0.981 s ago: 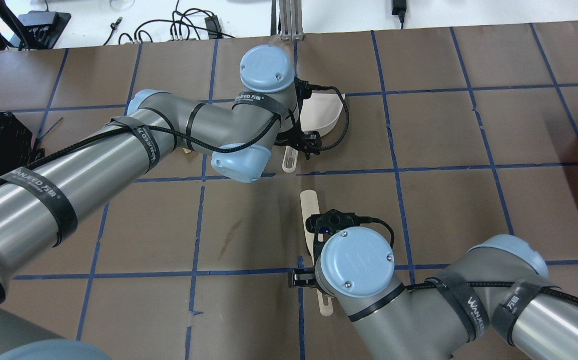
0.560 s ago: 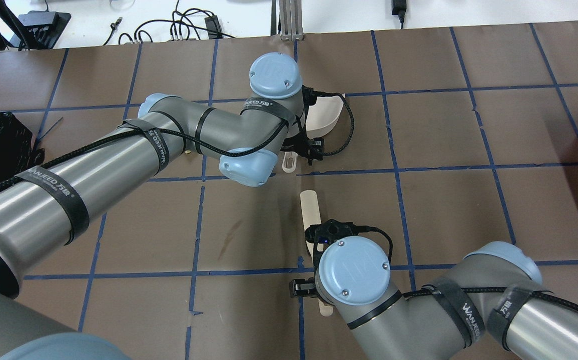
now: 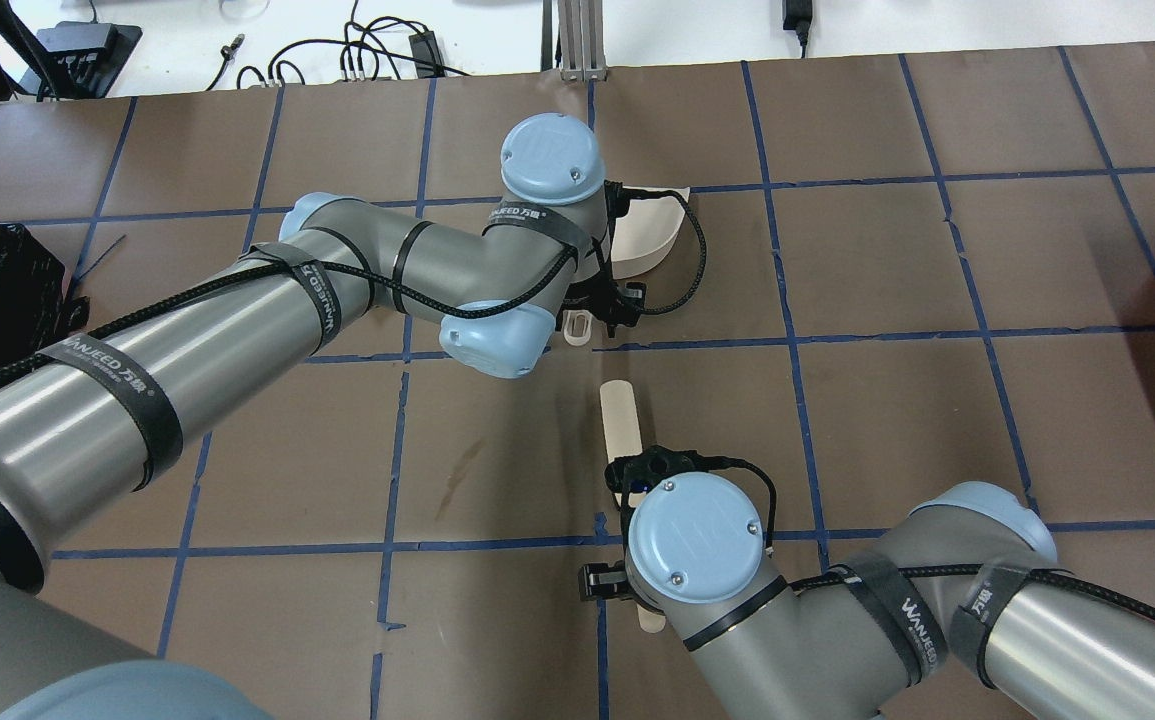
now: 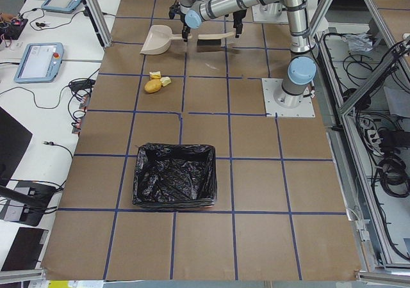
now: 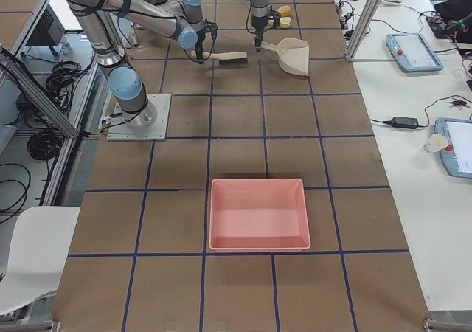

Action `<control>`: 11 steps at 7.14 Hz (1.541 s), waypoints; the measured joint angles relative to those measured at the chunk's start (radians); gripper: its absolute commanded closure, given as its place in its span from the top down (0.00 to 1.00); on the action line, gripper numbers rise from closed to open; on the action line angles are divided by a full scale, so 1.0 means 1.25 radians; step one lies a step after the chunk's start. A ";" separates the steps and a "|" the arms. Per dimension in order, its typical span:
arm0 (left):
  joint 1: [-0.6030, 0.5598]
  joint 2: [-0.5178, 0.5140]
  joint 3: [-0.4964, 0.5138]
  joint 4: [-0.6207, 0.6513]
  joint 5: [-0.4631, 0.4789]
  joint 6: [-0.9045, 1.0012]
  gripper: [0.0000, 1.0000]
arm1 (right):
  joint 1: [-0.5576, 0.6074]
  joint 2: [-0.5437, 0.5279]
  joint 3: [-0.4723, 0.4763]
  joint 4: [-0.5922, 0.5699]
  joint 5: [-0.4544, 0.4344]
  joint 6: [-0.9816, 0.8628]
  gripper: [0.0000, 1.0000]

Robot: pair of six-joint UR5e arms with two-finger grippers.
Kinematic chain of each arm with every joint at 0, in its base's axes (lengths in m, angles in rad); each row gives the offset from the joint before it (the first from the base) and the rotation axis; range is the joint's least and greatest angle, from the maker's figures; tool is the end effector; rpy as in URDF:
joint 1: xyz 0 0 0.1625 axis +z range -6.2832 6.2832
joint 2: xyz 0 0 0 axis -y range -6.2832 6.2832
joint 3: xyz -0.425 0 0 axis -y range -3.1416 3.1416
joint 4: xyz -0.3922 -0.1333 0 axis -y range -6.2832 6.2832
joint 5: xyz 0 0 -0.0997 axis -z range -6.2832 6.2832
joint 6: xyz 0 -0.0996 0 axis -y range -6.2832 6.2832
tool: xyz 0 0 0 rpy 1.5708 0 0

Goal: Sweep and dump trash in nearest bin
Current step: 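Close left gripper on dustpan handle while right gripper grasps brush handle, then carry dustpan with left gripper and set it beside the bread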

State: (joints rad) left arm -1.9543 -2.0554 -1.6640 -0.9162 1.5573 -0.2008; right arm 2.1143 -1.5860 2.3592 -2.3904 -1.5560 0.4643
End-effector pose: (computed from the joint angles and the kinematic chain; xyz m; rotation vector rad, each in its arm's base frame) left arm -0.3619 -0.5372 0.2327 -0.2840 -3.0917 0.1082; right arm 0.3111 -0.2542 0.2187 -0.1235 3.1033 -0.0520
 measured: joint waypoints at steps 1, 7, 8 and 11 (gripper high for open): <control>0.000 0.000 0.000 0.000 -0.001 -0.003 0.20 | 0.007 0.005 0.000 -0.004 0.000 0.003 0.44; 0.019 0.058 0.020 -0.037 0.012 0.023 0.07 | 0.014 0.009 -0.016 -0.006 0.000 0.001 0.05; 0.050 0.090 0.024 -0.083 0.019 0.069 0.07 | 0.011 0.008 -0.031 -0.003 0.002 -0.002 0.05; 0.226 0.200 0.018 -0.218 0.028 0.352 0.05 | 0.003 0.007 -0.075 0.008 0.021 0.001 0.86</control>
State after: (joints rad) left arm -1.6722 -1.8049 -1.6415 -1.1892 1.5920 0.2390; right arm 2.1182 -1.5772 2.2659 -2.3802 -1.5291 0.4657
